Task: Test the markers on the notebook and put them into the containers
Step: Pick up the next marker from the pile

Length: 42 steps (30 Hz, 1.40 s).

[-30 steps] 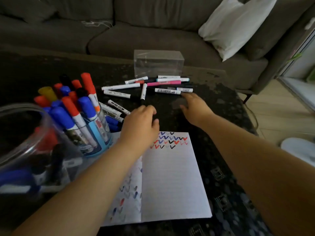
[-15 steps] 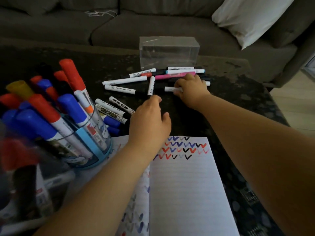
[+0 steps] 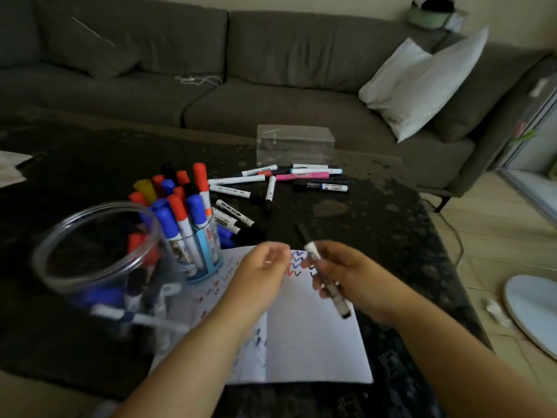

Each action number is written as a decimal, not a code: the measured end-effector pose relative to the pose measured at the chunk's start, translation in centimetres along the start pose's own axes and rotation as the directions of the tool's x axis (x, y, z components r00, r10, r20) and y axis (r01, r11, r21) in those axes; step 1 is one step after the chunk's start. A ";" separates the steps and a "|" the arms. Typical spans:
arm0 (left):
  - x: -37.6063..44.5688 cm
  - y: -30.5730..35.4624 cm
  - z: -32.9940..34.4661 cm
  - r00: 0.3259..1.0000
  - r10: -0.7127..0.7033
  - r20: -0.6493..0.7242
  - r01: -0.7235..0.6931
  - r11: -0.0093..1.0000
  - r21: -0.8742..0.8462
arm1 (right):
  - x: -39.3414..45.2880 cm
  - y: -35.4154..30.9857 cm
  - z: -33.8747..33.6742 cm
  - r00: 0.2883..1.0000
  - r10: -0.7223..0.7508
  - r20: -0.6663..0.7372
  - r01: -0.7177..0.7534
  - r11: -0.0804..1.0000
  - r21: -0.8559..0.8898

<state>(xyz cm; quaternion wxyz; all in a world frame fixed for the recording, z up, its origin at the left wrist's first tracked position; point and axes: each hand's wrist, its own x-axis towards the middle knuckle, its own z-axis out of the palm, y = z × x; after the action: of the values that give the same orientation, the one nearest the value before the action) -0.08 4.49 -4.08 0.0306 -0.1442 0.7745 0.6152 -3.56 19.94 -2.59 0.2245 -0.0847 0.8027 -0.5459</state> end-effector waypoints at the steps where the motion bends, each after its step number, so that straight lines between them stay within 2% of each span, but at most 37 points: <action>1: -1.0 -0.1 0.1 0.998 -0.051 0.021 0.052 0.997 -0.054 | -1.5 0.1 0.7 1.000 0.012 0.024 -0.015 0.995 0.097; 5: -4.6 -0.5 0.2 0.991 -0.071 0.115 0.103 0.946 -0.306 | -6.4 -0.1 3.0 0.998 0.054 0.039 -0.064 0.947 0.315; 9: -8.2 -0.2 0.1 0.953 0.005 0.302 0.155 0.851 -0.502 | -10.1 -0.8 4.7 0.981 0.029 0.193 -0.145 0.770 0.621; 12: -10.4 0.1 0.1 0.916 0.080 0.392 0.216 0.726 -0.653 | -11.9 -1.1 5.6 0.955 0.008 0.297 -0.232 0.644 0.729; 14: -11.3 0.4 0.2 0.921 0.079 0.382 0.228 0.685 -0.692 | -12.8 -1.3 6.2 0.962 0.010 0.275 -0.210 0.669 0.713; 17: -12.0 0.8 0.6 0.954 -0.005 0.299 0.210 0.723 -0.658 | -13.5 -1.2 7.2 0.991 0.038 0.125 -0.101 0.827 0.552; 18: -12.0 0.9 0.8 0.960 -0.040 0.276 0.214 0.737 -0.640 | -13.5 -1.0 7.4 0.998 0.025 0.055 -0.047 0.898 0.437; 19: -12.0 1.0 0.8 0.968 -0.070 0.242 0.213 0.743 -0.635 | -13.7 -0.8 7.6 1.000 -0.019 -0.023 0.024 0.973 0.230; 20: -11.9 1.2 0.7 0.977 -0.095 0.189 0.196 0.744 -0.639 | -13.8 -0.3 7.6 0.992 -0.093 -0.090 0.089 0.995 -0.050; 21: -11.7 1.3 0.4 0.986 -0.108 0.123 0.162 0.753 -0.637 | -13.9 0.3 7.7 0.980 -0.166 -0.114 0.127 0.948 -0.291; 22: -11.5 1.4 0.1 0.993 -0.104 0.058 0.117 0.779 -0.617 | -14.0 1.0 7.8 0.972 -0.196 -0.128 0.128 0.905 -0.407; 23: -11.3 1.5 -0.3 0.997 -0.082 0.008 0.071 0.806 -0.587 | -14.2 1.5 7.7 0.972 -0.186 -0.143 0.110 0.900 -0.421; 27: -11.0 1.1 -1.3 0.998 -0.026 -0.054 0.002 0.913 -0.409 | -14.5 2.2 6.9 0.981 -0.088 -0.173 0.045 0.970 -0.240; 29: -10.5 0.4 -1.4 0.992 -0.033 -0.120 0.003 0.969 -0.246 | -14.1 2.0 6.4 0.988 -0.020 -0.150 0.003 0.993 -0.115; 32: -10.0 -0.7 -1.3 0.983 -0.024 -0.184 0.023 1.000 -0.007 | -13.1 1.7 6.0 0.990 -0.010 -0.140 0.021 0.997 0.076; 36: -9.1 -2.2 -0.6 0.981 0.120 -0.153 -0.090 0.978 0.189 | -11.6 1.1 4.7 0.986 0.019 -0.167 0.058 0.893 0.446; 39: -7.9 -3.1 -0.1 0.969 0.213 -0.124 -0.162 0.929 0.334 | -10.1 0.9 3.4 0.982 0.127 -0.137 0.009 0.700 0.714; 40: -7.6 -3.5 0.1 0.966 0.233 -0.111 -0.177 0.910 0.374 | -9.4 1.1 3.0 0.979 0.157 -0.133 0.001 0.642 0.767; 42: -7.0 -4.3 0.7 0.956 0.288 -0.060 -0.223 0.842 0.491 | -8.2 1.5 2.4 0.975 0.173 -0.140 -0.007 0.652 0.758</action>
<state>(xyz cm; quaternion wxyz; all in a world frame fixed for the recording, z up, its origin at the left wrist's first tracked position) 7.60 5.60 -6.71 -0.0680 -0.0674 0.9148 0.3924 5.00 21.61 -2.50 0.1845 0.1109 0.5258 -0.8229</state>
